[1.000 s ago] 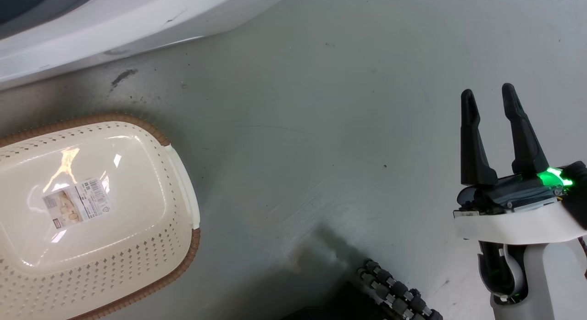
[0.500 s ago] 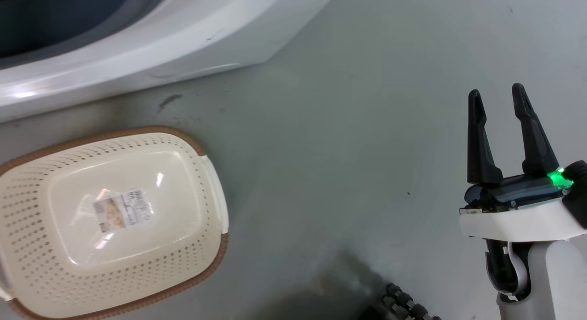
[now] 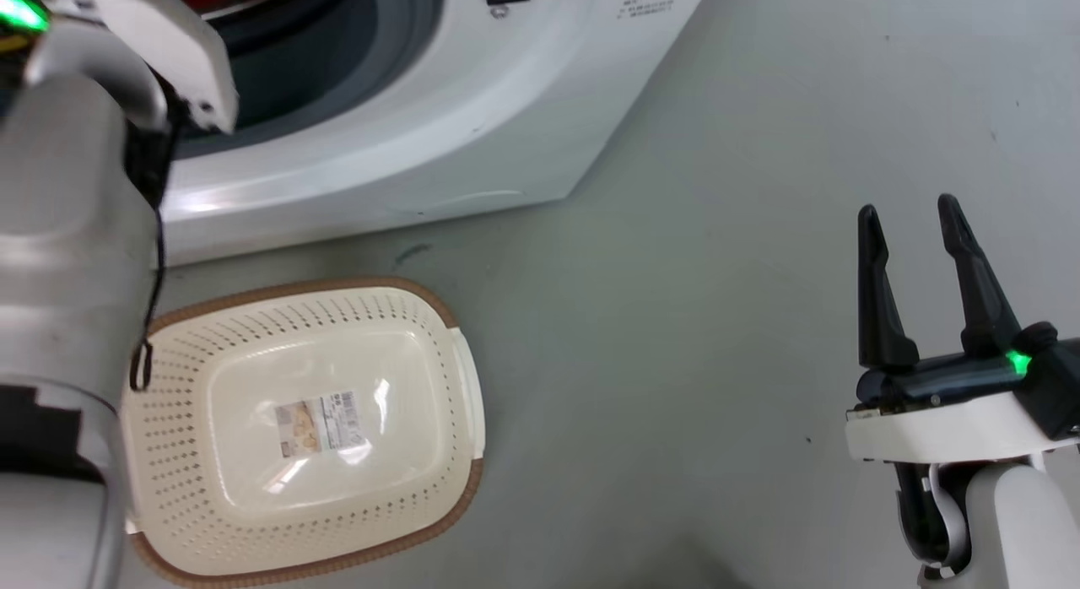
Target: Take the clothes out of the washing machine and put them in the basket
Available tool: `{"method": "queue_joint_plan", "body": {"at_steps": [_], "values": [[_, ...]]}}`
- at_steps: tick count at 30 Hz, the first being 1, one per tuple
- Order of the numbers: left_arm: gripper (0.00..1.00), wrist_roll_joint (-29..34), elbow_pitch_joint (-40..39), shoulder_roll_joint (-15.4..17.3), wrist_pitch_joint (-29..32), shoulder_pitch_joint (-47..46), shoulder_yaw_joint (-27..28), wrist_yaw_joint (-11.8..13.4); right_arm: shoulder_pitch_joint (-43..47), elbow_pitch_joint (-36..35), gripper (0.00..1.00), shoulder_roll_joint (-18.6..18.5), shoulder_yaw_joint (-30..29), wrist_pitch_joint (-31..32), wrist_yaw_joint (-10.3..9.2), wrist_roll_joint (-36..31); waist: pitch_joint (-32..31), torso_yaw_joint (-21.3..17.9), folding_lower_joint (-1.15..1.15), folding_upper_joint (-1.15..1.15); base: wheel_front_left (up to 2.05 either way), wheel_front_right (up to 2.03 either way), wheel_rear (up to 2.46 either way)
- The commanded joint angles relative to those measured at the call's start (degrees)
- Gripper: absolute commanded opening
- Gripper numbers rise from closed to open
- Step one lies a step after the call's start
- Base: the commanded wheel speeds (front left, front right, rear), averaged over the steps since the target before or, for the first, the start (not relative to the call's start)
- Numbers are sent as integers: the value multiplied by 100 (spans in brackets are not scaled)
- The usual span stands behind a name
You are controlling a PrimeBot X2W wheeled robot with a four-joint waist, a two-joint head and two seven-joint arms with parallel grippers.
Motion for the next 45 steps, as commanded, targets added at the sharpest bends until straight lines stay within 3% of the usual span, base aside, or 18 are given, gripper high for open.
{"method": "queue_joint_plan", "body": {"at_steps": [1, 10, 16, 27, 45], "values": [[0, -47, -29, -66, -170, 207, 6, 1, 102, 27, 100, 3, -29, -14, -4, -55, -316, 197, 1, 0, 0, 0, 0], [0, -147, -494, -258, -480, 986, -1, 8, 403, 133, 100, 4, -45, -14, -4, -233, -939, 528, 1, 0, 0, 0, 0], [0, -129, -1486, -263, -501, 1758, 131, 106, 653, 206, 100, 3, -65, -14, -4, -310, -1421, 759, 1, 0, 0, 0, 0], [0, -103, -3286, -40, -463, 2953, 207, 322, 1096, 299, 100, 3, -67, -14, -4, -424, -2142, 1066, 1, 0, 0, 0, 0], [0, -125, -6548, 650, 488, 4423, 340, 1005, 1522, 387, 100, 4, -4, -14, -4, -377, -2729, 1198, 1, 0, 0, 0, 0]]}}
